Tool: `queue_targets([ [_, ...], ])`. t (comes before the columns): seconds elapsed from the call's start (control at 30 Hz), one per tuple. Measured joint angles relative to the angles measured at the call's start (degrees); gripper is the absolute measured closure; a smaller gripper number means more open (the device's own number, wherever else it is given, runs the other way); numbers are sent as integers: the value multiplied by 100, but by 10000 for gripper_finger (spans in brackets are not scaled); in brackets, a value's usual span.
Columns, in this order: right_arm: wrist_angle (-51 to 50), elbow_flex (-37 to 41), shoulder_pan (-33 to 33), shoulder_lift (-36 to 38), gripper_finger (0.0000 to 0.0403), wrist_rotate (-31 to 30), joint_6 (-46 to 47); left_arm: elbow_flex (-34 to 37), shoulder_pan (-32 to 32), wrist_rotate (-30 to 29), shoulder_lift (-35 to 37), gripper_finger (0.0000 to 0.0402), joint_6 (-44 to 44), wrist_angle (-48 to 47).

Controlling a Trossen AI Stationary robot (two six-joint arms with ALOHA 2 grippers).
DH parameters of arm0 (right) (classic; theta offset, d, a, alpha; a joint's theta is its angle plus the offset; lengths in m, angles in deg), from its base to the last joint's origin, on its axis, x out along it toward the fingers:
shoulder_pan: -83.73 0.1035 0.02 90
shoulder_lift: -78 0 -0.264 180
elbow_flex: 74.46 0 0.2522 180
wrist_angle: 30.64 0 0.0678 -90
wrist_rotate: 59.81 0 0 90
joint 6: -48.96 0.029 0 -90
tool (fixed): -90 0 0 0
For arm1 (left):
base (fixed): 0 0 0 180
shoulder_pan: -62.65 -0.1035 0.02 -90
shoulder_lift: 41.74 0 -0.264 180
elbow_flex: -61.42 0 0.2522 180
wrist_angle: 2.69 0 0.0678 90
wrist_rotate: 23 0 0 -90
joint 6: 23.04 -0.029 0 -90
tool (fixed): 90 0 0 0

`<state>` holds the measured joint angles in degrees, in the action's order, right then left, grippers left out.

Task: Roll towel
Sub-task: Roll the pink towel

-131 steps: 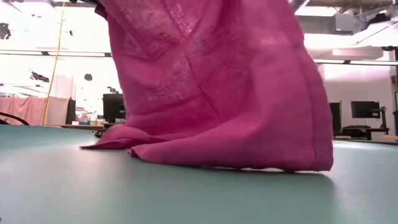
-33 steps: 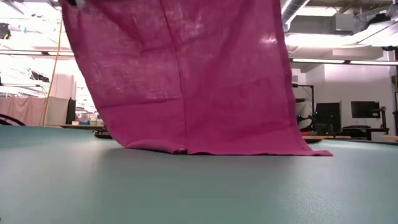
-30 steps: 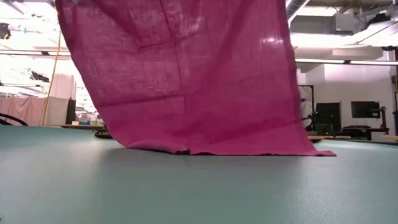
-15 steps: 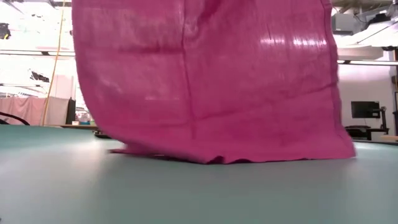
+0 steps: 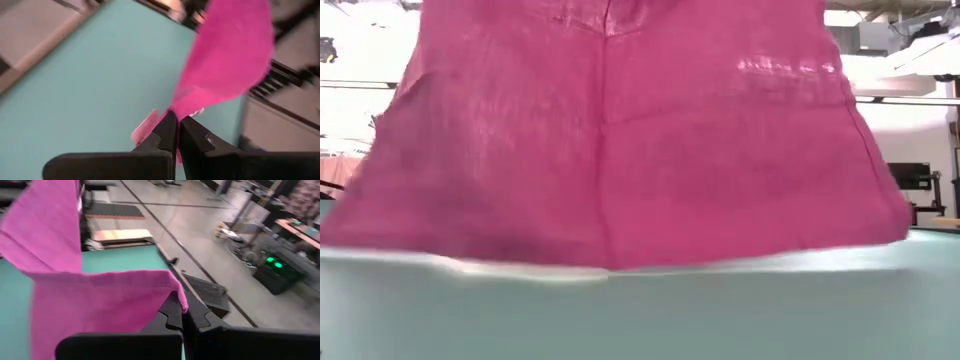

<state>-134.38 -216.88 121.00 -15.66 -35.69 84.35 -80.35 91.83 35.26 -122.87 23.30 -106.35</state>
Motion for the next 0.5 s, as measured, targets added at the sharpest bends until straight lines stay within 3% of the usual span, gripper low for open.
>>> queue_targets([
  [0.2, 1, 316, -1165, 12, 396, 918, -227, 663, -1292, -198, 370, 401, -580, -5],
  [0.37, 2, 1242, -1978, -5, 396, 1717, -148, 1995, -2178, 94, 675, 401, -828, -16],
  [0.5, -3, 2031, -2391, -5, 396, 1801, -40, 3271, -2721, 130, 855, 401, -1202, 207],
])
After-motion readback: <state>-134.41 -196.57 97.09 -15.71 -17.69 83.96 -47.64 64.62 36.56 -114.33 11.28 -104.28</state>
